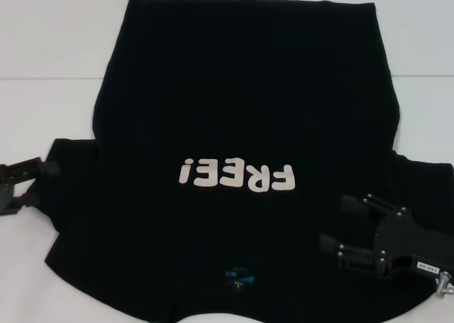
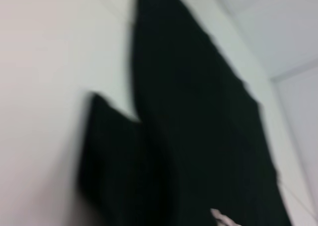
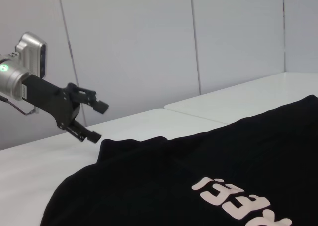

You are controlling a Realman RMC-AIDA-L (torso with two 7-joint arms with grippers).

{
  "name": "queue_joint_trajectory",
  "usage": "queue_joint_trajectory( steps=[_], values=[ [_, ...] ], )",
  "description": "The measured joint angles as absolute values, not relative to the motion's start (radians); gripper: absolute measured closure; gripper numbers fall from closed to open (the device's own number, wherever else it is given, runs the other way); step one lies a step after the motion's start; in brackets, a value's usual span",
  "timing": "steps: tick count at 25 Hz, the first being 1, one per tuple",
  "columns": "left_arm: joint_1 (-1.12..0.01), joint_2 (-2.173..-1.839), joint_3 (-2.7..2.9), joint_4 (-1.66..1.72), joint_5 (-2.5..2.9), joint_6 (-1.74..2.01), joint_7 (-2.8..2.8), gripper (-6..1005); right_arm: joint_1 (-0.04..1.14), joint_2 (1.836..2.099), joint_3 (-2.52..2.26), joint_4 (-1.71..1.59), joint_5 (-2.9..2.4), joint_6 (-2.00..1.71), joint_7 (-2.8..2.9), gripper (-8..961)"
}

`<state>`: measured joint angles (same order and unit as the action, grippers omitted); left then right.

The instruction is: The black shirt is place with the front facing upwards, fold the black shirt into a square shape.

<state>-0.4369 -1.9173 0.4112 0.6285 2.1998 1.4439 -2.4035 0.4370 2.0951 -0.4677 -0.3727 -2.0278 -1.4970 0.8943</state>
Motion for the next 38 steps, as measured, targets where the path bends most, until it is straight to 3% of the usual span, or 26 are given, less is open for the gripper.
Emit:
queue_joint_trajectory(
  steps=[17, 38],
  values=[
    [-0.458, -1.917, 0.42, 0.59, 2.283, 1.297, -2.48, 84, 0.442, 2.095, -0.464, -0.371, -2.028, -1.532, 0.894, 38],
    [-0.495, -1.951, 0.451, 0.566, 2.282, 1.213, -2.439, 137, 0.438, 2.094, -0.459, -0.371, -2.028, -1.554, 0.894, 38]
  ],
)
